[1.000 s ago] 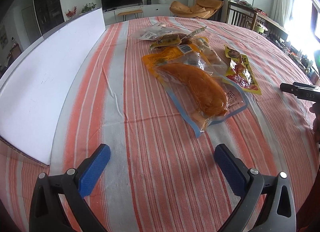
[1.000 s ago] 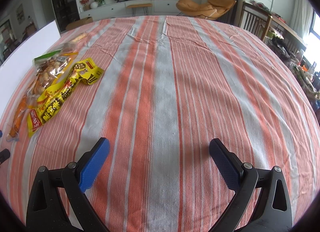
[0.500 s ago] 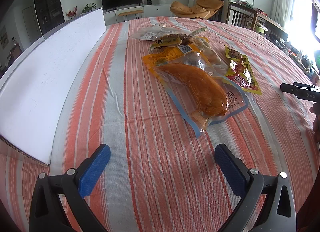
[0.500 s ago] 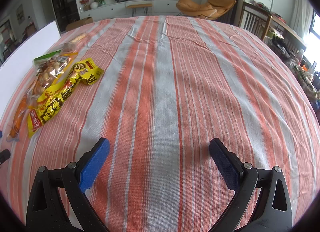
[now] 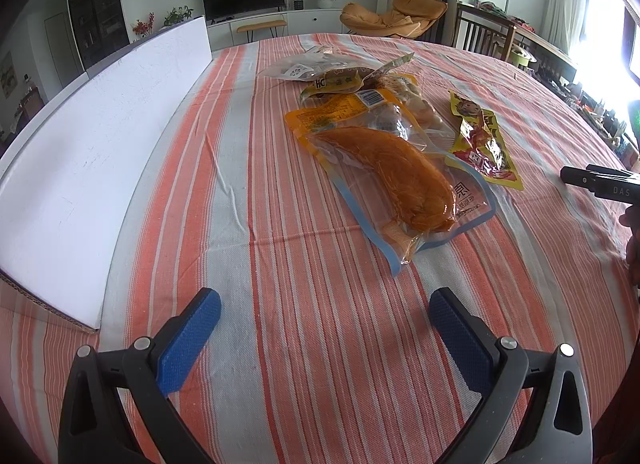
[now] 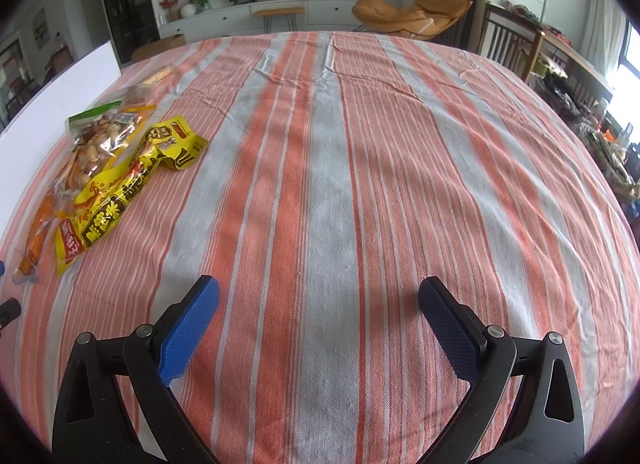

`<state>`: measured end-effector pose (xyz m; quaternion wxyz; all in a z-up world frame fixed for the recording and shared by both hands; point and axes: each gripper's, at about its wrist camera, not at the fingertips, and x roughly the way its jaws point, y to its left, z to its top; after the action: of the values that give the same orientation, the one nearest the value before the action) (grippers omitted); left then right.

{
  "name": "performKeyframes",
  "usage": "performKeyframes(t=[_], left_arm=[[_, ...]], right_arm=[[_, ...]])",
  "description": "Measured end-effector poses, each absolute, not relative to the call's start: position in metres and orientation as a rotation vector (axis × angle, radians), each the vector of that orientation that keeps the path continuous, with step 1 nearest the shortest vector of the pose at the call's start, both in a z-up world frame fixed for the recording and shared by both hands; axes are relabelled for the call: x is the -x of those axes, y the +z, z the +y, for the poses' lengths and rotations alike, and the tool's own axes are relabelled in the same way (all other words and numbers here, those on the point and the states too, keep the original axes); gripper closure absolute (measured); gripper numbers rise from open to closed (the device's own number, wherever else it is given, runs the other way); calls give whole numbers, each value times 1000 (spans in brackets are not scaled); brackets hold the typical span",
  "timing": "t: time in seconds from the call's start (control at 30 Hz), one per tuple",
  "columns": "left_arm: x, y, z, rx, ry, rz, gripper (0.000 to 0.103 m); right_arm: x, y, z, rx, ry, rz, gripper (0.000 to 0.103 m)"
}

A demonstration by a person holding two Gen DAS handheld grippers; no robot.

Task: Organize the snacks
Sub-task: 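Return both tools over the remaining snacks on the table, then grasp the yellow sausage pack with the right tool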

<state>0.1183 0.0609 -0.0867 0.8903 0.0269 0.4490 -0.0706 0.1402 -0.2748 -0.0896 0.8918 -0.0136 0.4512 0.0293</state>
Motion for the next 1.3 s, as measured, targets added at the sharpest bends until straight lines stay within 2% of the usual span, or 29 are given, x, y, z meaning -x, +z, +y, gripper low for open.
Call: performKeyframes(t=[0.37, 0.47, 0.5, 0.57, 0.67, 0.73, 0.77, 0.87, 0.9, 1.1, 1.3], left_arm=[[-118, -87, 61, -55, -147, 932, 0], [-118, -87, 61, -55, -146, 932, 0], [-118, -87, 61, -55, -146, 932, 0], [-118, -87, 61, -55, -146, 932, 0], [-118, -87, 61, -55, -147, 932, 0], [-118, -87, 61, -55, -147, 932, 0], [-118, -87, 61, -55, -147, 932, 0], [-117, -86, 62, -55, -148, 931, 0], [-117, -86, 62, -55, -148, 931, 0], [-117, -85, 61, -55, -148, 931, 0], [-117, -85, 61, -55, -148, 932, 0]], right_arm=[[-146, -89, -274, 11, 45, 984, 1], [-156, -80, -266, -133, 63, 1060, 2], [-158, -73, -258, -274, 143, 1035, 2], [-167, -65, -237, -378, 194, 1027, 3], [-190, -65, -198, -380, 202, 1050, 3], [-204, -71, -166, -283, 200, 1077, 4], [-207, -77, -151, -218, 202, 1094, 7], [-196, -77, -129, -38, 206, 1034, 37], [-190, -77, -131, -42, 218, 1025, 40], [-162, -77, -191, 19, 117, 972, 42], [-157, -80, -252, -21, 45, 925, 38]])
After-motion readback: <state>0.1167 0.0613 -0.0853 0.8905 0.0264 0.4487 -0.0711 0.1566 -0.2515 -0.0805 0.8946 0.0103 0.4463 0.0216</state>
